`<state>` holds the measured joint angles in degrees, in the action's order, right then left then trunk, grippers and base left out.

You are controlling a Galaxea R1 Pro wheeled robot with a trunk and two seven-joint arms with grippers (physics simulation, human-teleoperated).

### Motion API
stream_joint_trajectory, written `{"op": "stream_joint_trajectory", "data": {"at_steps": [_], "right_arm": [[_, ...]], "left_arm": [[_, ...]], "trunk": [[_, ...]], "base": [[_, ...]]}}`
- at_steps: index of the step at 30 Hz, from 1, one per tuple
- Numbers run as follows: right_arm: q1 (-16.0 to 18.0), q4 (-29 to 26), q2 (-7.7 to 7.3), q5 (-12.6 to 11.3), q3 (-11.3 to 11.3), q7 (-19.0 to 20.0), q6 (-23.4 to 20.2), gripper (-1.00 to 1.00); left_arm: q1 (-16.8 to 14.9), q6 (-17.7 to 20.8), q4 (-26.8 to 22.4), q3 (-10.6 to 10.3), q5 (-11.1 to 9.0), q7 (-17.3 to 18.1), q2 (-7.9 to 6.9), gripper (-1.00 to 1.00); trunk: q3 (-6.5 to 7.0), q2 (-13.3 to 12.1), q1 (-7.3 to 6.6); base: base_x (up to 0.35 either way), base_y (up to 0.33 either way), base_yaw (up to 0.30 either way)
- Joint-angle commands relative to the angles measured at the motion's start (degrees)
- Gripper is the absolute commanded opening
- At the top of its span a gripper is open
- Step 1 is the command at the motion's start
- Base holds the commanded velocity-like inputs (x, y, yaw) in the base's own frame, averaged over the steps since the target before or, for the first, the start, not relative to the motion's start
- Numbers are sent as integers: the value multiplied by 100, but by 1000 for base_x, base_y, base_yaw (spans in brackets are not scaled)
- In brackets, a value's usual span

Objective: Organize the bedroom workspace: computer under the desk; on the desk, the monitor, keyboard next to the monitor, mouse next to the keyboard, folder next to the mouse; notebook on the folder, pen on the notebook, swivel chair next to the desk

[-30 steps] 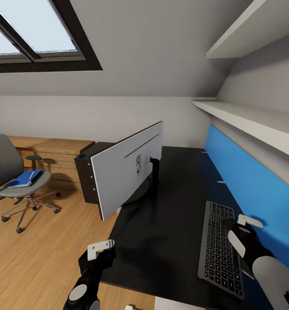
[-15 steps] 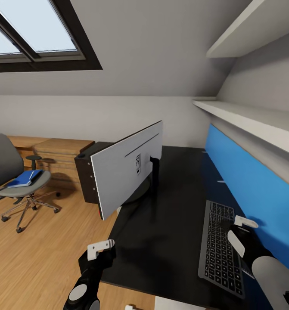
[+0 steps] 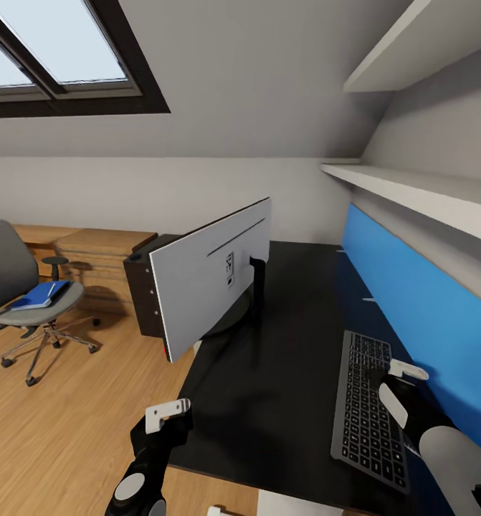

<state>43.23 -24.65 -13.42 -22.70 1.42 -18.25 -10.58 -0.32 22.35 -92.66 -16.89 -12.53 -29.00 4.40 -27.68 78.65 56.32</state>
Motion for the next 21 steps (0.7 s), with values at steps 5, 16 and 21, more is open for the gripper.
{"op": "stream_joint_trajectory", "data": {"at_steps": [5, 16, 21], "right_arm": [[1, -13, -3, -23, 16, -26, -33, 100], [3, -7, -3, -23, 15, -21, -41, 100], [1, -11, -3, -23, 16, -21, -41, 100]], "left_arm": [[-4, 15, -7, -6, -49, -44, -1, 100], [-3, 15, -6, -7, -48, -44, -1, 100], [-4, 15, -6, -7, -49, -44, -1, 100]], "trunk": [[-6, 3, 0], [-78, 164, 88], [-78, 164, 88]], "base": [[0, 0, 0], [0, 0, 0], [0, 0, 0]]}}
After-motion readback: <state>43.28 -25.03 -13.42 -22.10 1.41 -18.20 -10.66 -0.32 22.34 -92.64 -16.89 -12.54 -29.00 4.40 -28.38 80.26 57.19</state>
